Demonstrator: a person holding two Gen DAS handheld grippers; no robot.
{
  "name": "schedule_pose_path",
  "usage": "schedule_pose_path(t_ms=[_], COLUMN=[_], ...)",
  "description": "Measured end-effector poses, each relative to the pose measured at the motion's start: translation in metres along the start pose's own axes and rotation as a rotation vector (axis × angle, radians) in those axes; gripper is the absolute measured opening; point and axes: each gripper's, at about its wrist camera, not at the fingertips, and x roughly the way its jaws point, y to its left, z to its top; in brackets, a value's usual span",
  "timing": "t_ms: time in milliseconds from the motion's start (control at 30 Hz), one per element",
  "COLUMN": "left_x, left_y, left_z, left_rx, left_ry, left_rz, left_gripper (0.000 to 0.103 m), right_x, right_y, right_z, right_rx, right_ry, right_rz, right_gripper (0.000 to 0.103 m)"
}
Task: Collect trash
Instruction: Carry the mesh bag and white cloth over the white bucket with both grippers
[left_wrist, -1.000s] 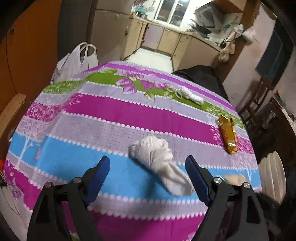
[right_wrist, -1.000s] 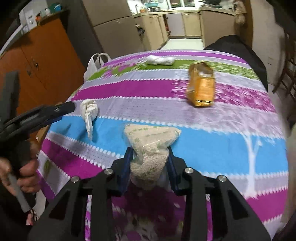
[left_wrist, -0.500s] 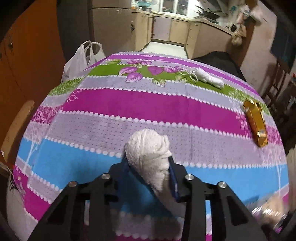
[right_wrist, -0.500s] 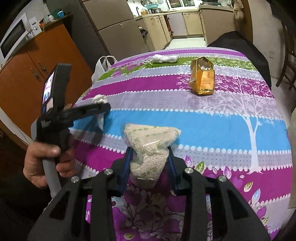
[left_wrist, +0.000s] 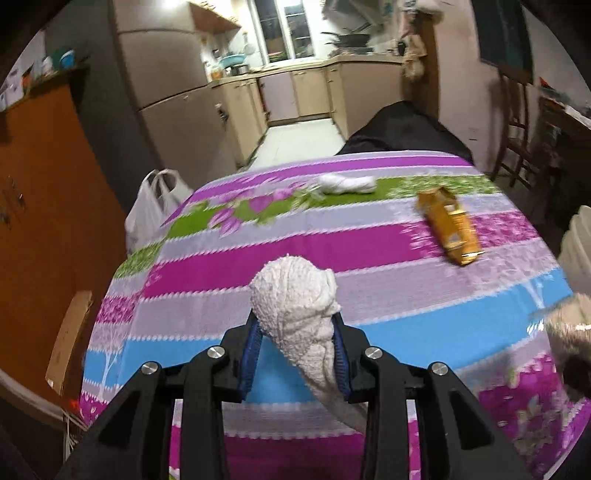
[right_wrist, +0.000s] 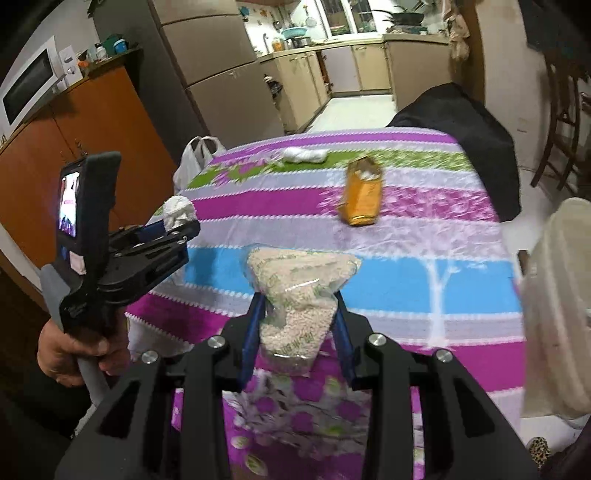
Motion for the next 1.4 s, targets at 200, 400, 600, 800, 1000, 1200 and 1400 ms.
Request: schedule_pose_path(t_ms=[200,400,600,800,1000,1200,1400], left_x=[-0.025,-0.056,-0.079,-0.099,-0.106,-0.105,-0.086], left_y=[-0.061,-0.137,-0.215,-0.287,-0.342,-0.382,-0.417], left_z=[0.021,0.044,0.061,0.072,0.080,0.089,0.107], left_rx=[0.103,0.216,0.315,0.411,0.474,0.523,0.587], left_ry=[-0.062,-0.136,-0.175,-0.197,-0.197,-0.131,0.028], left_rz=[-0.064,-0.158,-0.261,-0.349,-0.408,-0.512,-0.676], left_gripper=[0.035,0.035,0.035,0.035,0.035,0.035,0.035], right_x=[-0.056,-0.111,-0.156,-0.189,-0.203,-0.195,-0.171], right_y=[-0.043,-0.100,-0.160,-0.213,-0.245,-0.265,-0.283], right_z=[0.008,0.008,-0.001,-0.011,-0.013,-0.011,-0.004], right_rx=[0.046,0.122,0.224,0.309,0.356,0.371,0.399], right_ry=[-0.062,-0.100,-0.104,-0.093,-0.074,-0.014,0.069], right_rz=[-0.094,-0.206,-0.318,-0.390,-0.424,-0.456,-0.466], right_gripper=[0.034,0.034,0.034,0.034,0.034,0.034,0.034])
